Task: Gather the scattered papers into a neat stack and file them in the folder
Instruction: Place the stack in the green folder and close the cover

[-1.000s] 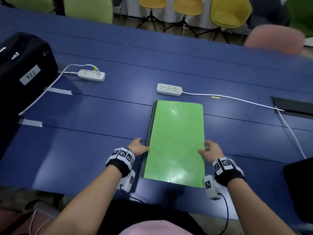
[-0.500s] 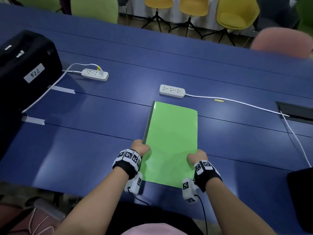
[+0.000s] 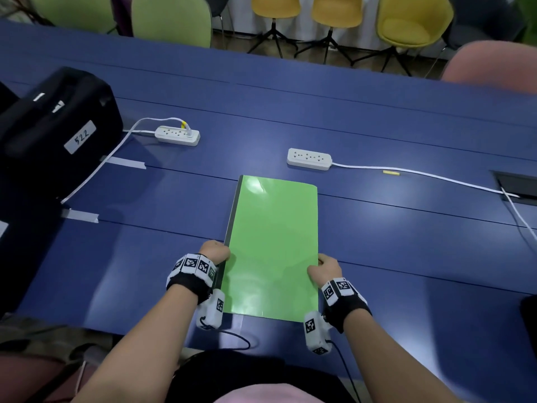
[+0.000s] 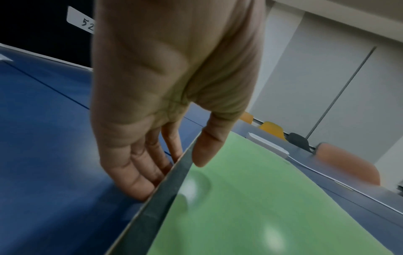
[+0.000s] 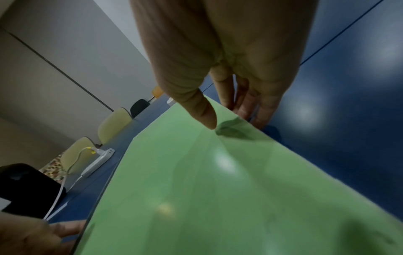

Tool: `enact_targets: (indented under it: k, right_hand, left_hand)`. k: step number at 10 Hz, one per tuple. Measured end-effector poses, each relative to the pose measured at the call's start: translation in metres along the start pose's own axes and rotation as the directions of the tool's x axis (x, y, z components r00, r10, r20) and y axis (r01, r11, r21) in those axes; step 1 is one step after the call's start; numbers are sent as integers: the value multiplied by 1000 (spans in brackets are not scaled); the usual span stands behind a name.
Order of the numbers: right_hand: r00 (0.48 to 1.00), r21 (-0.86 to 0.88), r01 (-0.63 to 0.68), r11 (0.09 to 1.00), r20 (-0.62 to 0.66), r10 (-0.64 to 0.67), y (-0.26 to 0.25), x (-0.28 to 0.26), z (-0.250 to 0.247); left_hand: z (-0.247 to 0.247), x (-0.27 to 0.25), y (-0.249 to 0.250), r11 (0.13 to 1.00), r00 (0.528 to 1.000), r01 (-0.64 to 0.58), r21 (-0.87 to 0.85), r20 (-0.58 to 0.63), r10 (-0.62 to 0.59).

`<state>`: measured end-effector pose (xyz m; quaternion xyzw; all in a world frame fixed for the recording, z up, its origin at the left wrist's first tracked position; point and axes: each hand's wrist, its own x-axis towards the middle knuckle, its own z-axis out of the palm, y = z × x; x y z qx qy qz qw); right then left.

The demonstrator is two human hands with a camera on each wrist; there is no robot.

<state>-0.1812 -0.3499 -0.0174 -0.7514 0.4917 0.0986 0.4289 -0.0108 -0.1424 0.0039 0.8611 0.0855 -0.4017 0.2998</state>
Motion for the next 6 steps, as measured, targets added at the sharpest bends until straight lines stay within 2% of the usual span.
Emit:
enact_targets:
  k: [2,3,4,5,6]
  right_hand:
    - [1000,6,7,1000,-9,-7,10,-4,5]
    - [1000,4,31,1000,-3,-31,11,-5,4]
    - [995,24,14,1000,101,-16,8,-6,-9]
    - [978,57,18,998,205,-29,1,-15,-44]
    - [957,196,239,951,119,-265,-34,-51,-112]
  left_hand:
    - [0,-1,2,997,997,-73,-8,34,73]
    - [-4,-4,3,997,997,-81,-12,10,81]
    - [-9,-14,-4,993,998,-61,98,3,61]
    - [-22,-32,-16,887,994,-109,449,37,103]
    - [-33,-71,-50,719,992,-95,688,125,11]
